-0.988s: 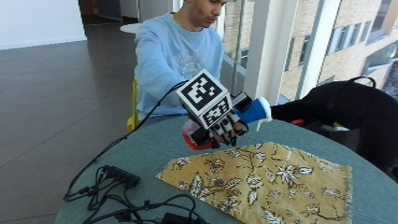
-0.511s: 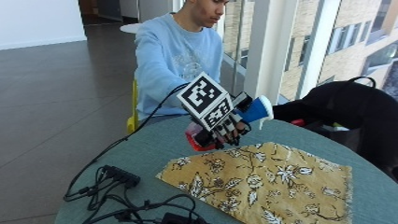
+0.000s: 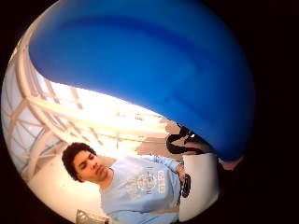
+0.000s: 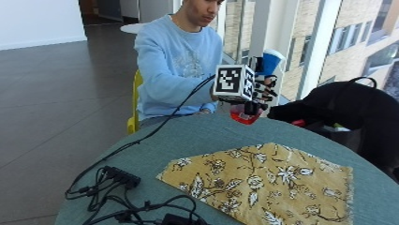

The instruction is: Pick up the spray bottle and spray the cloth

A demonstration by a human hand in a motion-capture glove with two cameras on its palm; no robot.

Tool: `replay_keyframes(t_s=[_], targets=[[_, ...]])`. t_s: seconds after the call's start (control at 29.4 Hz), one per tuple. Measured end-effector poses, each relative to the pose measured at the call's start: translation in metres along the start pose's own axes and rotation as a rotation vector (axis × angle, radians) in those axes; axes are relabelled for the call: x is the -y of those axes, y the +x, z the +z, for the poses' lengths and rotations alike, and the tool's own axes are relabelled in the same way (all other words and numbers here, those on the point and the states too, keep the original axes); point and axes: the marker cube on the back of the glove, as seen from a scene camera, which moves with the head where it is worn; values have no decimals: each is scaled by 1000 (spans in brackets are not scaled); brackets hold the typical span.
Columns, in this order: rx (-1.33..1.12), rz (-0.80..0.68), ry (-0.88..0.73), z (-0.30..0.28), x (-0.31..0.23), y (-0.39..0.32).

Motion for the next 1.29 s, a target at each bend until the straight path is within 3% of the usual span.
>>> replay_keyframes(t_s=[0.24,0.48,0.89,1.29], targets=[[142,-152,50,87,25,0],[203,-179,111,133,41,18],[196,-172,116,143,44,27],[72,-166,29,137,13,36]])
